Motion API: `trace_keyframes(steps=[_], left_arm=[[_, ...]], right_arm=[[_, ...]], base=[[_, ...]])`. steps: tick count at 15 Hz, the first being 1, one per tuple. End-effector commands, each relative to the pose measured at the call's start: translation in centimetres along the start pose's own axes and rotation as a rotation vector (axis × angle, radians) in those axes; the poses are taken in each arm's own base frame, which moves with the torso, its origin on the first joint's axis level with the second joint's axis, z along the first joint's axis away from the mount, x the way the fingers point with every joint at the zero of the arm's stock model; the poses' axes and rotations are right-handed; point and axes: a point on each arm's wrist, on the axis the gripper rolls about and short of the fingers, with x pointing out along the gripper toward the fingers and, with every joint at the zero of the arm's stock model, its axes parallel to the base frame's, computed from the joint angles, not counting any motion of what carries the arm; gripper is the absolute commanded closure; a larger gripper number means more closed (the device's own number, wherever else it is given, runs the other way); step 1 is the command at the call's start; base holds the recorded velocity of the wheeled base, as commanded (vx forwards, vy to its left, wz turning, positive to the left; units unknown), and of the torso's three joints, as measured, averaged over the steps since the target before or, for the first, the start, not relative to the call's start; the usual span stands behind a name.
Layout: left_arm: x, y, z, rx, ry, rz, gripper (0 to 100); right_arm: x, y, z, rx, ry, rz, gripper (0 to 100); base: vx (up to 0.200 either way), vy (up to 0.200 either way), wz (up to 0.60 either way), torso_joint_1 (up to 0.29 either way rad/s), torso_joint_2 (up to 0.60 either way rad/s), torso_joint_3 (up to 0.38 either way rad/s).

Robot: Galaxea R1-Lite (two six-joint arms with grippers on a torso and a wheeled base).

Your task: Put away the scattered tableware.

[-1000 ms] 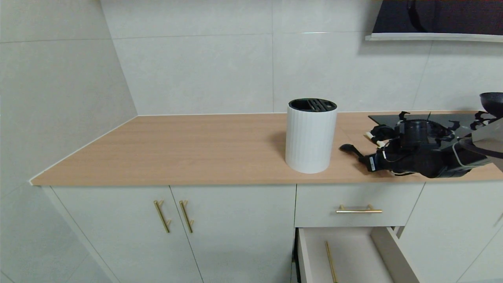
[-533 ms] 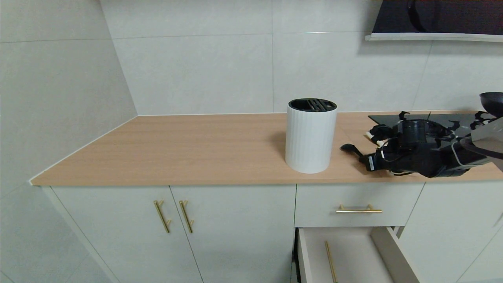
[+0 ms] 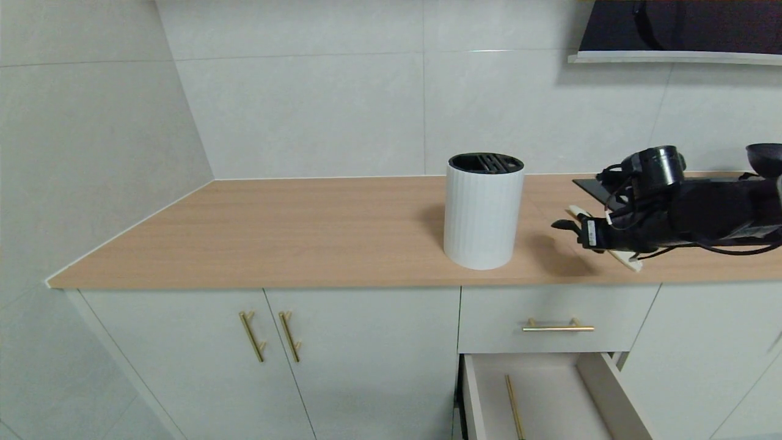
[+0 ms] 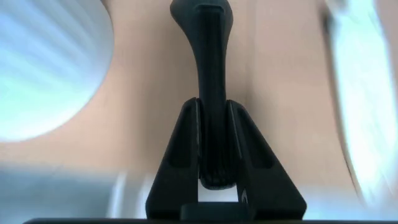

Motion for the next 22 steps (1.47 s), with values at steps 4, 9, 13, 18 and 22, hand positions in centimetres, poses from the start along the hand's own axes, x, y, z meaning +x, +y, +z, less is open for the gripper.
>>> trace_keyframes(steps=[4, 9, 13, 18, 22], left_arm=[[0.0, 0.0, 0.0, 0.0, 0.001, 0.0, 0], [0.0, 0.0, 0.0, 0.0, 0.001, 0.0, 0], [0.0, 0.0, 0.0, 0.0, 0.001, 0.0, 0], [0.0, 0.0, 0.0, 0.0, 0.001, 0.0, 0], [0.0, 0.0, 0.0, 0.0, 0.001, -0.001, 0]], right_arm=[[-13.3, -0.9, -4.0, 0.094, 0.014, -0.005, 100], [-14.7, -1.4, -9.0, 0.083, 0.128, 0.072, 100], [-12.7, -1.7, -10.5, 0.067, 0.203, 0.043, 100], [-11.2, -1.6, -11.2, 0.056, 0.254, 0.039, 100], [-11.0, -1.6, -11.4, 0.054, 0.267, 0.038, 100]], base=[[0.0, 0.0, 0.0, 0.0, 0.0, 0.0], [0.0, 0.0, 0.0, 0.0, 0.0, 0.0], [0.0, 0.0, 0.0, 0.0, 0.0, 0.0], [0.0, 0.0, 0.0, 0.0, 0.0, 0.0], [0.0, 0.0, 0.0, 0.0, 0.0, 0.0]])
